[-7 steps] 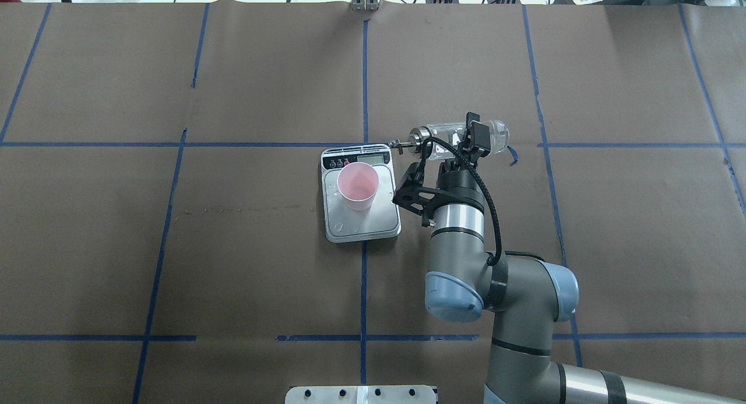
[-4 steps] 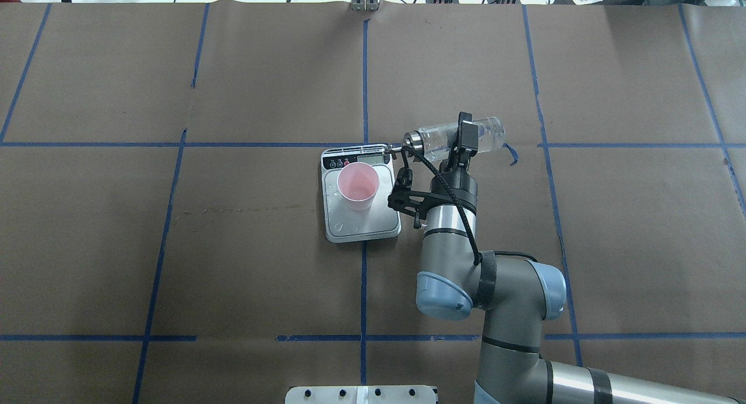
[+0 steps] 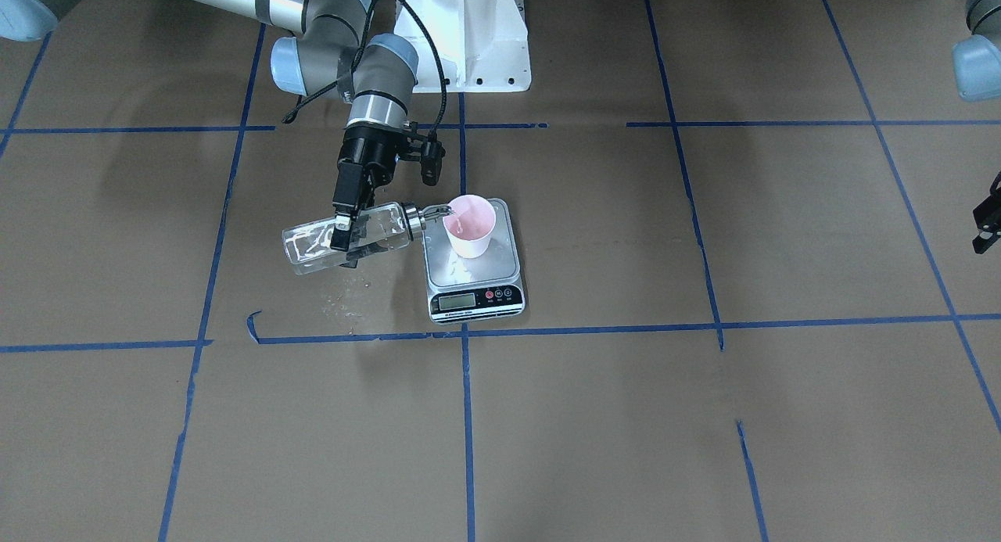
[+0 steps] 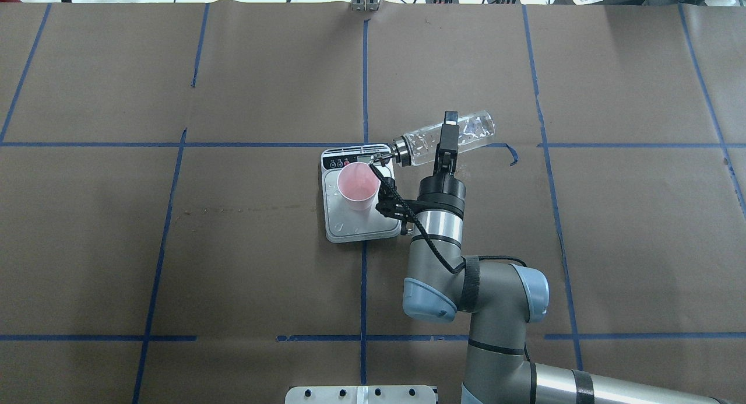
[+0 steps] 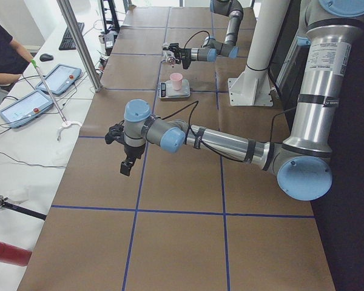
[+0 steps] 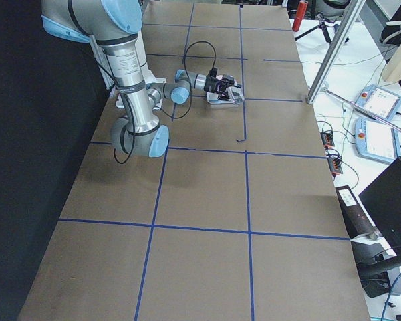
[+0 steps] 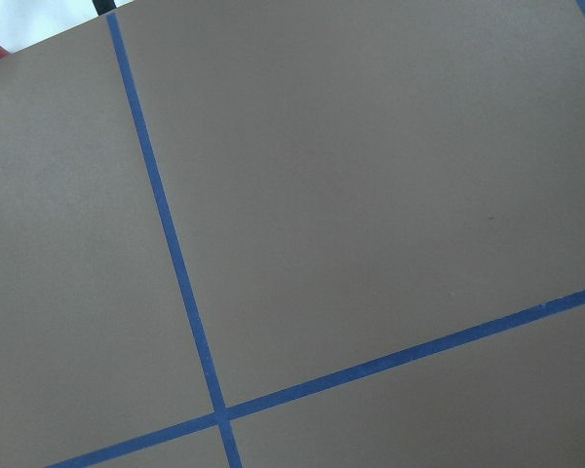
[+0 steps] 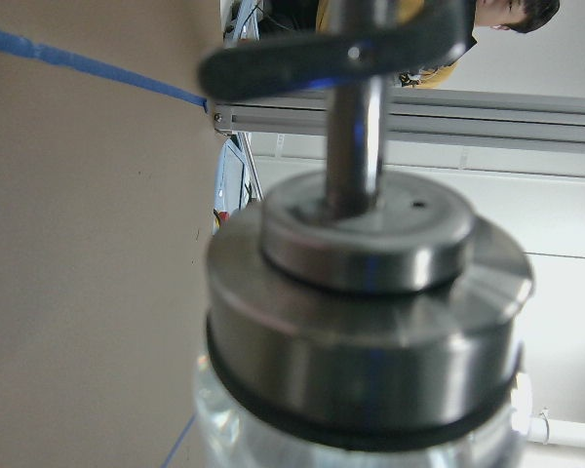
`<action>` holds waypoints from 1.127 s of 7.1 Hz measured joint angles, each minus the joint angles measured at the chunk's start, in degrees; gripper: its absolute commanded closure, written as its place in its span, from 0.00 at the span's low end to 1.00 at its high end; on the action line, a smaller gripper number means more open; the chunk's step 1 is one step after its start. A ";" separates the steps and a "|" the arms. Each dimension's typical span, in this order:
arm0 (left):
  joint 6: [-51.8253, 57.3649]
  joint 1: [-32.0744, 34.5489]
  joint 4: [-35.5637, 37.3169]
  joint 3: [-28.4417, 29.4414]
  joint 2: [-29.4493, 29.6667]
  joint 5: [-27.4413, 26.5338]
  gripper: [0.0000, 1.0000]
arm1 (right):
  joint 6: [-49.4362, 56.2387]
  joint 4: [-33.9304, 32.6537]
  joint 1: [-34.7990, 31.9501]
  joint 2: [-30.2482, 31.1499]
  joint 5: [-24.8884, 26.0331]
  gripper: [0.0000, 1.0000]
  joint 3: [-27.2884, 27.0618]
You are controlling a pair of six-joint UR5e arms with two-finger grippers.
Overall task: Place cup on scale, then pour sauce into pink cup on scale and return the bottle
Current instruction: 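Tilt the sauce bottle with the right gripper to pour into the pink cup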
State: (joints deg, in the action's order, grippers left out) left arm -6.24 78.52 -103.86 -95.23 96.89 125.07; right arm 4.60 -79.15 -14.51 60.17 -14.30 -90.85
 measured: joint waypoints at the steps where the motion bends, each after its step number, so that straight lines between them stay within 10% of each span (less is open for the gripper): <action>1: 0.00 0.09 -0.08 0.41 0.16 0.00 0.00 | 2.63 0.03 0.37 -0.02 1.32 1.00 0.02; 8: -0.09 0.71 -0.21 0.66 0.47 0.15 0.00 | 18.33 1.95 1.22 0.13 6.05 1.00 -1.57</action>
State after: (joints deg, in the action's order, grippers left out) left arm -6.33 79.22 -104.06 -94.57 97.37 125.22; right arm 22.92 -77.20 -13.29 60.30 -8.25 -92.42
